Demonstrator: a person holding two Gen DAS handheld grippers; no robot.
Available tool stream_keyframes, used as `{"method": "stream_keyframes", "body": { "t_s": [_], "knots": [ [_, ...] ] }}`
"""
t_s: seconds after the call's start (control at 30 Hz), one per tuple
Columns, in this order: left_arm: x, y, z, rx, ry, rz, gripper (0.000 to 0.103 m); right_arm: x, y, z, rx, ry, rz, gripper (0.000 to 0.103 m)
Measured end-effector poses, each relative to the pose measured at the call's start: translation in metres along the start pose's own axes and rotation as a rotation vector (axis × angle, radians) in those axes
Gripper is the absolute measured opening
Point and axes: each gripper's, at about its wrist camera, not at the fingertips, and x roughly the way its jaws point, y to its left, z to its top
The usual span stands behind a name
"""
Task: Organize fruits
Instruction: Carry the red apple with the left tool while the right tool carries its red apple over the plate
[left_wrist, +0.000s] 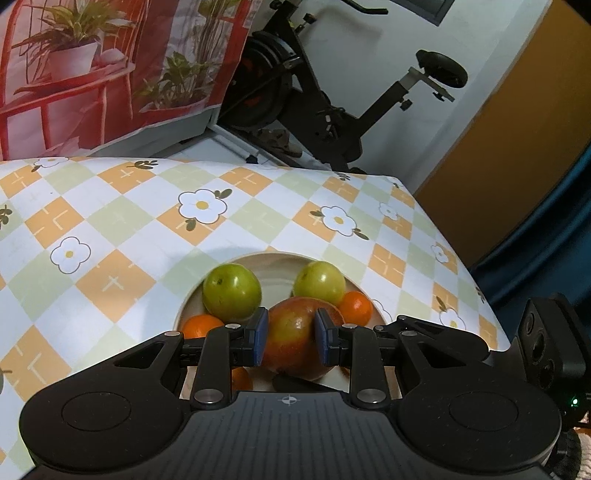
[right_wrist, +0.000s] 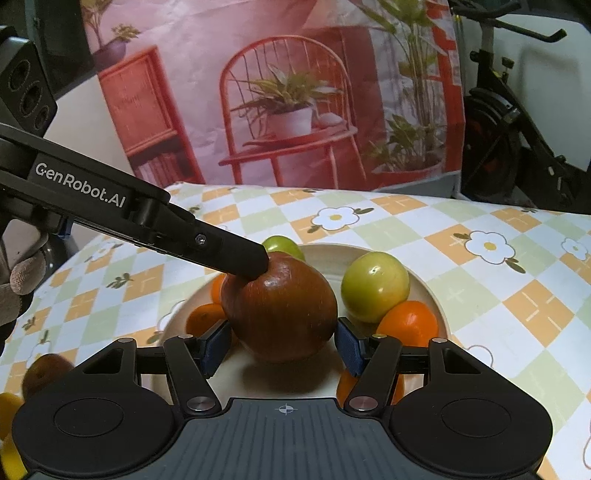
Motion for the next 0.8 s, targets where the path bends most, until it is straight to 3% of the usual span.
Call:
{"method": "stream_keyframes", "body": {
  "t_s": [0.5, 0.67, 0.8],
  "knots": [
    [0.01, 0.0, 0.006, 0.027, 0.003, 0.013, 0.029, 0.01, 0.0, 0.002, -0.005, -0.012, -0.068, 0.058],
    [0.013, 0.002, 0.007, 0.027, 0.01, 0.075, 0.029, 0.01, 0.008, 0.0, -0.068, 0.009, -0.096, 0.058],
    [0.012, 0.004, 0.008, 0.016, 0.005, 0.073, 0.029, 0.007, 0.003, -0.001, -0.033, -0.007, -0.075, 0.058]
  ]
}}
